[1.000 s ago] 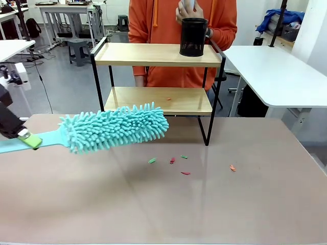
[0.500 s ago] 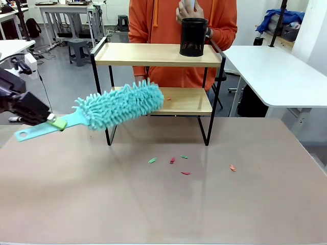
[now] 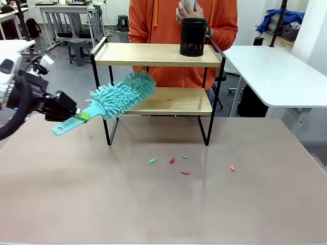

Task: Clean the shelf.
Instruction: Clean the remaining tier of the Shelf with the Duster once objects are removed.

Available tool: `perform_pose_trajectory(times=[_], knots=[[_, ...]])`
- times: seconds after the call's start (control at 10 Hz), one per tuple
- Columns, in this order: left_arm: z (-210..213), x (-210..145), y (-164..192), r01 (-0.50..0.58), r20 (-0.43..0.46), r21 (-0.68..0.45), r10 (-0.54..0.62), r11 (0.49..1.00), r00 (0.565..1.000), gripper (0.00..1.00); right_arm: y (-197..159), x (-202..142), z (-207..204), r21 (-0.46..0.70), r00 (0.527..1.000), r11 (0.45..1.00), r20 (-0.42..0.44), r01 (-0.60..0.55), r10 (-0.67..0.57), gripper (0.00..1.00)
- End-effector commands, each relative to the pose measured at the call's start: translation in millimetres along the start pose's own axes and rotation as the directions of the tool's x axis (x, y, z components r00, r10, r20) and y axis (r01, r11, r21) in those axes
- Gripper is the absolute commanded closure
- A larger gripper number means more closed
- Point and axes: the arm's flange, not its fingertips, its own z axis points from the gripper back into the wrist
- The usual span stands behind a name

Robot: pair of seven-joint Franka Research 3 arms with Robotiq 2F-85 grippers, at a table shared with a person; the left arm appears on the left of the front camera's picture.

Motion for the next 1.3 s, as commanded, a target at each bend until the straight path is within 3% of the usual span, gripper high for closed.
perform_pose_trajectory(times=[0.0,0.1,0.3,0.8,1.2], knots=[[-31.1,7.1,-13.6,-0.005,0.102,0.021,0.002,1.0,0.995,0.88,0.8,2.5,-1.2,0.021,1.0,0.999,0.015,-0.027,0.027,0.0],[-40.5,11.3,-15.5,-0.019,0.132,0.033,0.015,0.999,0.991,0.88,0.8,2.5,-1.2,0.021,1.0,0.999,0.015,-0.027,0.027,0.0],[-57.6,16.8,-14.3,-0.045,0.068,0.041,0.042,0.998,0.997,0.88,0.8,2.5,-1.2,0.021,1.0,0.999,0.015,-0.027,0.027,0.0],[-82.1,29.4,-26.0,-0.055,0.012,0.025,0.055,0.998,0.998,0.88,0.8,2.5,-1.2,0.021,1.0,0.999,0.015,-0.027,0.027,0.0],[-68.8,20.1,-39.8,-0.029,-0.274,-0.099,0.0,0.995,0.962,0.88,0.8,2.5,-1.2,0.021,1.0,0.999,0.015,-0.027,0.027,0.0]])
